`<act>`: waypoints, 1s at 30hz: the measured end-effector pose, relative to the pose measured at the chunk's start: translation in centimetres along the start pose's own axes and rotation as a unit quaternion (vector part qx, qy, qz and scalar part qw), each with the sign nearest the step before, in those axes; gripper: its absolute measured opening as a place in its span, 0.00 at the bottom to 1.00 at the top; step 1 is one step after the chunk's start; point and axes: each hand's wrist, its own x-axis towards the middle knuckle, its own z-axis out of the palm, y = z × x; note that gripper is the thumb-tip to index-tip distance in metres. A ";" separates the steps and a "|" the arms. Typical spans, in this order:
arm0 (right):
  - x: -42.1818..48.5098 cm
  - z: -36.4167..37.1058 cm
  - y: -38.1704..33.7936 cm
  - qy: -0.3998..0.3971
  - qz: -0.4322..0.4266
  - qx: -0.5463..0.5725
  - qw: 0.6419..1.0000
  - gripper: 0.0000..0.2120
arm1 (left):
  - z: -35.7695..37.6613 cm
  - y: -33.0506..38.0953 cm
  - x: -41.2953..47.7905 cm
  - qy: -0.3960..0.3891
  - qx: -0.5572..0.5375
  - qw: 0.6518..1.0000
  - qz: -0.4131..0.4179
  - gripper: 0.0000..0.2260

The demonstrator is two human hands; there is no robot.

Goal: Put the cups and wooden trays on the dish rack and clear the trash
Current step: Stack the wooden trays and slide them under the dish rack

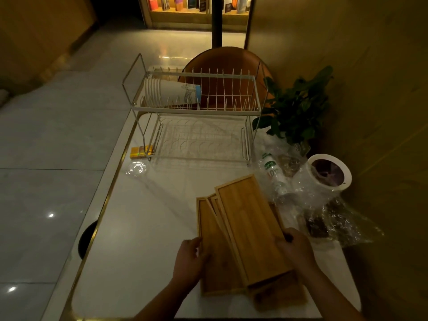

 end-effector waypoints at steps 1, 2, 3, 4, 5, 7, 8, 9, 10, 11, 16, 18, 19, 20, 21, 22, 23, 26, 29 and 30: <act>0.0 0.1 0.1 -0.011 0.003 0.004 1.000 0.13 | 0.5 0.7 -0.2 -0.008 0.010 1.000 0.008 0.22; 0.0 0.2 0.2 -0.019 0.005 0.002 1.000 0.14 | 1.0 1.4 -0.4 -0.021 0.000 1.000 0.004 0.24; -0.1 0.4 0.3 -0.023 0.002 -0.009 1.000 0.14 | 1.5 2.2 -0.5 -0.039 -0.028 0.999 -0.011 0.25; -0.2 0.5 0.3 -0.023 -0.004 -0.024 0.999 0.15 | 1.9 2.8 -0.5 -0.052 -0.068 0.996 -0.031 0.26; -0.4 0.6 0.3 -0.021 -0.009 -0.037 0.999 0.15 | 2.4 3.2 -0.5 -0.065 -0.113 0.990 -0.055 0.26; -0.6 0.8 0.4 -0.015 -0.024 -0.052 0.998 0.17 | 3.1 3.8 -0.3 -0.080 -0.179 0.976 -0.093 0.27; -0.7 0.9 0.5 -0.013 -0.034 -0.063 0.997 0.17 | 3.4 4.0 -0.2 -0.082 -0.190 0.973 -0.101 0.26; -0.7 0.9 0.5 -0.013 -0.046 -0.078 0.996 0.18 | 3.6 4.1 -0.3 -0.086 -0.194 0.972 -0.102 0.22; -0.7 0.8 0.5 -0.017 -0.057 -0.092 0.994 0.18 | 3.9 4.1 -0.3 -0.088 -0.190 0.973 -0.098 0.16; -0.7 0.7 0.4 -0.022 -0.064 -0.102 0.992 0.18 | 4.1 4.0 -0.3 -0.091 -0.191 0.973 -0.094 0.09; -0.8 0.6 -0.5 -0.034 -0.085 -0.165 0.982 0.21 | 5.3 4.3 -0.1 -0.073 -0.207 0.972 -0.083 0.07; -1.2 0.9 -0.7 -0.041 -0.094 -0.184 0.978 0.20 | 5.9 4.2 -0.2 -0.068 -0.209 0.973 -0.074 0.14; -1.3 1.1 -0.7 -0.047 -0.088 -0.180 0.979 0.21 | 6.1 4.2 -0.2 -0.065 -0.216 0.972 -0.069 0.18; -1.5 1.4 -0.7 -0.054 -0.078 -0.166 0.982 0.22 | 6.3 4.2 -0.3 -0.062 -0.222 0.971 -0.065 0.21; -1.5 1.6 -0.6 -0.064 -0.059 -0.144 0.986 0.24 | 6.6 4.1 -0.3 -0.058 -0.224 0.971 -0.064 0.24; -1.6 1.8 -0.5 -0.076 -0.037 -0.121 0.989 0.26 | 6.7 4.1 -0.4 -0.052 -0.226 0.971 -0.067 0.27; -1.6 1.9 -0.5 -0.089 -0.017 -0.099 0.991 0.28 | 6.8 4.1 -0.4 -0.044 -0.226 0.970 -0.072 0.29; -1.6 2.2 -0.5 -0.114 0.014 -0.037 0.993 0.28 | 7.1 4.0 -0.4 -0.013 -0.201 0.976 -0.082 0.35; -1.9 2.5 -0.7 -0.102 0.047 0.043 0.993 0.28 | 7.0 4.0 -0.2 0.025 -0.178 0.981 -0.074 0.35; -1.9 2.5 -0.9 -0.099 0.062 0.076 0.990 0.28 | 6.9 4.2 -0.1 0.027 -0.185 0.979 -0.079 0.34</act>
